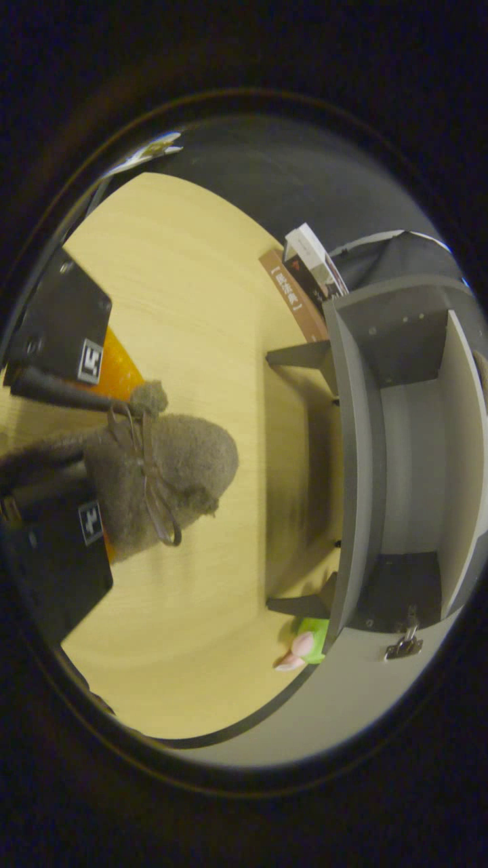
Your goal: Open the shoe cabinet door, grab the shoes and put them into the shoe cabinet, then close the shoe cabinet door.
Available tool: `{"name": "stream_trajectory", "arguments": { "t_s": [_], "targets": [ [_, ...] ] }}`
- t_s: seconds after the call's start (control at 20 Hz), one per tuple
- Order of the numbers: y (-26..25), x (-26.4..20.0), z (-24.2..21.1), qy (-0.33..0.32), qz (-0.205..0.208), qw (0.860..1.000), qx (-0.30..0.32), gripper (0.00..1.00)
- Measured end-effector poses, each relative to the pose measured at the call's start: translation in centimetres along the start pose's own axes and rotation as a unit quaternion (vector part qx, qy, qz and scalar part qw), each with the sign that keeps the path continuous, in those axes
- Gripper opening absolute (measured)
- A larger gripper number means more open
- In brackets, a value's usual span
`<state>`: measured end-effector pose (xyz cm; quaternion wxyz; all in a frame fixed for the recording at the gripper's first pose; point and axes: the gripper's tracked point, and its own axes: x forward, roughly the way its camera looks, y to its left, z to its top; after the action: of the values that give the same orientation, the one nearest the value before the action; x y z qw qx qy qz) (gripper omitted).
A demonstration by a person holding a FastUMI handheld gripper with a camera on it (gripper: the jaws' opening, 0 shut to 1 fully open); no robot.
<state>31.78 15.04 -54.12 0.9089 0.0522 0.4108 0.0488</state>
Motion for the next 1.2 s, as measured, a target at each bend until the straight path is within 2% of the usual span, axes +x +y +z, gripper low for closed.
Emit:
{"name": "stream_trajectory", "arguments": {
  "t_s": [0.1,0.2,0.3,0.45,0.6,0.85,1.2],
  "targets": [
    [0.5,0.2,-0.2,0.006,0.022,1.0,-0.012,0.3],
    [0.7,-0.2,-0.3,0.019,0.038,0.999,-0.013,0.13],
    [0.8,-0.9,0.0,0.019,0.046,0.999,-0.007,0.07],
    [0.8,-2.4,1.4,-0.007,0.056,0.998,-0.03,0.06],
    [-0.1,-7.5,4.5,-0.05,0.065,0.996,-0.044,0.06],
    [-1.6,-16.2,12.2,-0.139,0.064,0.986,-0.065,0.06],
    [0.2,-21.7,23.6,-0.222,0.052,0.971,-0.077,0.06]
  ]
}}
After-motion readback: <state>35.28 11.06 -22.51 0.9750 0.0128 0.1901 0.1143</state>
